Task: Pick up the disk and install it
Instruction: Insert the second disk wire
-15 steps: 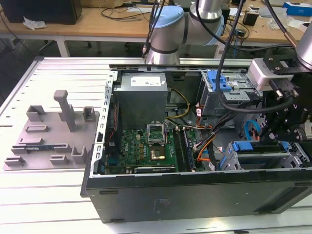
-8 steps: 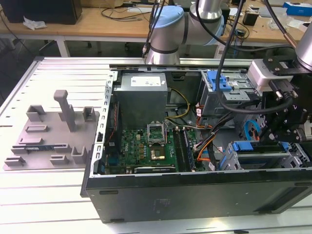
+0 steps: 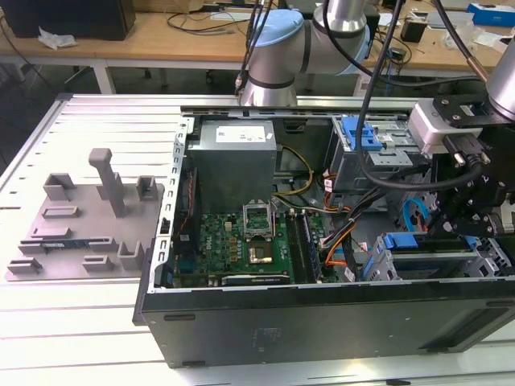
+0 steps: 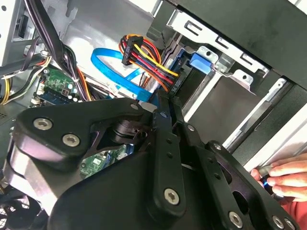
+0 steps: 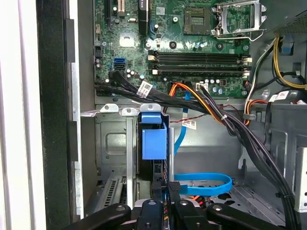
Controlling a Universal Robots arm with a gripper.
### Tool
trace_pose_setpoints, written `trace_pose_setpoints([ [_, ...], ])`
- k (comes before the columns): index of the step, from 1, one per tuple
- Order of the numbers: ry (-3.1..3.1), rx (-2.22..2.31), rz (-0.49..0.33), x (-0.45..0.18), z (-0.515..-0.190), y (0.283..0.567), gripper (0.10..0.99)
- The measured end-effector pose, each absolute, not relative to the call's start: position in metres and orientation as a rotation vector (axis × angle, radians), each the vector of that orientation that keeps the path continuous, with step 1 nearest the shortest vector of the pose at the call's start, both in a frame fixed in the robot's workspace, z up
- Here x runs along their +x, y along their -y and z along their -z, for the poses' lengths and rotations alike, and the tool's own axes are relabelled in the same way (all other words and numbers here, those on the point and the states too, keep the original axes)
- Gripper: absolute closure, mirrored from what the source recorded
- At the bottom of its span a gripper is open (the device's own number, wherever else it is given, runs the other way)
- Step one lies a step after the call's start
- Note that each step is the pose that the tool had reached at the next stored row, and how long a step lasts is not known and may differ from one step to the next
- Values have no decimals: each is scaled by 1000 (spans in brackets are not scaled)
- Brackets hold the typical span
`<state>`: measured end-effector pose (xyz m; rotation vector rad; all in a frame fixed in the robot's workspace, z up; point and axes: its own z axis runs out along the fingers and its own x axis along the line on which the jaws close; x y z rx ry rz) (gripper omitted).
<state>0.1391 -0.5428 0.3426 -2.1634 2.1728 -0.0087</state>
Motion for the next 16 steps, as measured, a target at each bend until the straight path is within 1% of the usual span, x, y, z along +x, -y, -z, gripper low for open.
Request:
trace_pose_setpoints([
  [9, -2170, -2166, 8, 139, -338, 543, 925],
  [10, -2169, -2166, 7, 139, -339, 543, 914],
  [11, -2170, -2167, 9, 139, -343, 543, 851],
  [16, -2172, -2169, 15, 134, -363, 538, 851],
])
